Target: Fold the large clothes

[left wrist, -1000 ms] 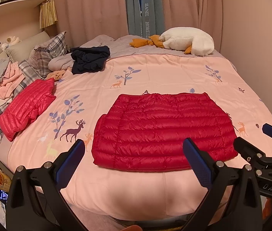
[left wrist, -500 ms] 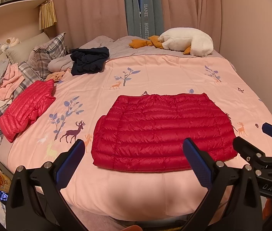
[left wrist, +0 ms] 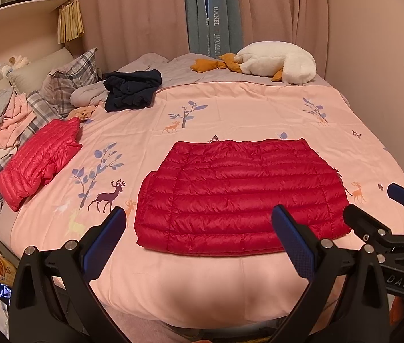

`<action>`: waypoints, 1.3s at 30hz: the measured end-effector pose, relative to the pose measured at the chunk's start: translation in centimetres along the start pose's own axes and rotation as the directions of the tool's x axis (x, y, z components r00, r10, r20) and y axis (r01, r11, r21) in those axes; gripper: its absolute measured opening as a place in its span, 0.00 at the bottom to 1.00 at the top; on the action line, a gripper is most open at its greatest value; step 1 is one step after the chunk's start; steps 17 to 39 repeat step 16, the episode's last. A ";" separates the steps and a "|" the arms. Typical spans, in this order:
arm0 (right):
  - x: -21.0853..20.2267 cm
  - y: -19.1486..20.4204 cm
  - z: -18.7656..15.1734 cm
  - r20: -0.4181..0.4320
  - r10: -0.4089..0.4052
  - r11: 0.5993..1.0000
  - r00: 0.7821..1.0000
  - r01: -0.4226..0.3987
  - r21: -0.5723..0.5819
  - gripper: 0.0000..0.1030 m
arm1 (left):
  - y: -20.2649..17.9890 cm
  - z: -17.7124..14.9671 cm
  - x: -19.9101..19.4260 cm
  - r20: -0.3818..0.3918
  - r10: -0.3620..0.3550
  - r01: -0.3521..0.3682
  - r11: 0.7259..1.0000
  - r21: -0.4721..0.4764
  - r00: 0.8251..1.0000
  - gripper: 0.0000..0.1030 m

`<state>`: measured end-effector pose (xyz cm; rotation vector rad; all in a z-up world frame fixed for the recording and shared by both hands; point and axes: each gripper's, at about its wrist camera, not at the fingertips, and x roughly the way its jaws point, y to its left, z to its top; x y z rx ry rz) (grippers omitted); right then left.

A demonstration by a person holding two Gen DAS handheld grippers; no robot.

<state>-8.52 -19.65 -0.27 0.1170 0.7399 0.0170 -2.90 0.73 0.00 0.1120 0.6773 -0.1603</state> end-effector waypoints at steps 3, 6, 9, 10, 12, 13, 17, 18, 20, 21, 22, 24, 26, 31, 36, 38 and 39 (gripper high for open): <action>0.0 0.0 0.0 0.001 0.000 1.000 1.000 0.000 0.001 0.98 | 0.0 0.0 0.0 -0.001 -0.003 0.003 1.000 -0.001 1.000 0.99; 0.0 0.0 0.0 0.000 0.000 1.000 1.000 0.000 0.001 0.98 | 0.0 0.0 0.0 -0.001 -0.002 0.002 1.000 0.001 1.000 0.99; 0.0 0.0 0.0 0.000 0.000 1.000 1.000 0.000 0.000 0.98 | -0.1 0.0 0.0 -0.001 -0.002 0.002 1.000 0.001 1.000 0.99; 0.0 0.0 0.0 -0.001 0.001 1.000 1.000 -0.001 0.000 0.98 | -0.1 0.0 0.0 -0.001 -0.003 0.003 1.000 0.001 1.000 0.99; 0.0 0.0 0.0 0.000 -0.001 1.000 1.000 0.001 0.000 0.98 | 0.0 0.0 0.1 -0.005 -0.005 0.005 1.000 0.001 1.000 0.99; 0.0 0.0 0.0 0.001 0.000 1.000 1.000 0.000 0.001 0.98 | 0.0 -0.1 0.1 -0.006 -0.004 0.004 1.000 0.001 1.000 0.99; 0.0 0.0 0.0 0.001 0.000 1.000 1.000 0.000 0.001 0.98 | 0.0 -0.1 0.2 -0.013 -0.005 0.005 1.000 0.001 1.000 0.99; 0.0 0.0 0.0 0.001 0.000 1.000 1.000 0.000 0.001 0.98 | 0.0 -0.1 0.2 -0.013 -0.005 0.005 1.000 0.001 1.000 0.99; 0.0 0.0 0.0 0.001 0.000 1.000 1.000 0.000 0.001 0.98 | 0.0 -0.1 0.2 -0.013 -0.005 0.005 1.000 0.001 1.000 0.99; 0.0 0.0 0.0 0.001 0.000 1.000 1.000 0.000 0.001 0.98 | 0.0 -0.1 0.2 -0.013 -0.005 0.005 1.000 0.001 1.000 0.99; 0.0 0.0 0.0 0.001 0.000 1.000 1.000 0.000 0.001 0.98 | 0.0 -0.1 0.2 -0.013 -0.005 0.005 1.000 0.001 1.000 0.99; 0.0 0.0 0.0 0.001 0.000 1.000 1.000 0.000 0.001 0.98 | 0.0 -0.1 0.2 -0.013 -0.005 0.005 1.000 0.001 1.000 0.99; 0.0 0.0 0.0 0.001 0.000 1.000 1.000 0.000 0.001 0.98 | 0.0 -0.1 0.2 -0.013 -0.005 0.005 1.000 0.001 1.000 0.99; 0.0 0.0 0.0 0.001 0.000 1.000 1.000 0.000 0.001 0.98 | 0.0 -0.1 0.2 -0.013 -0.005 0.005 1.000 0.001 1.000 0.99; 0.0 0.0 0.0 0.001 0.000 1.000 1.000 0.000 0.001 0.98 | 0.0 -0.1 0.2 -0.013 -0.005 0.005 1.000 0.001 1.000 0.99; 0.0 0.0 0.0 0.001 0.000 1.000 1.000 0.000 0.001 0.98 | 0.0 -0.1 0.2 -0.013 -0.005 0.005 1.000 0.001 1.000 0.99; 0.0 0.0 0.0 0.001 0.000 1.000 1.000 0.000 0.001 0.98 | 0.0 -0.1 0.2 -0.013 -0.005 0.005 1.000 0.001 1.000 0.99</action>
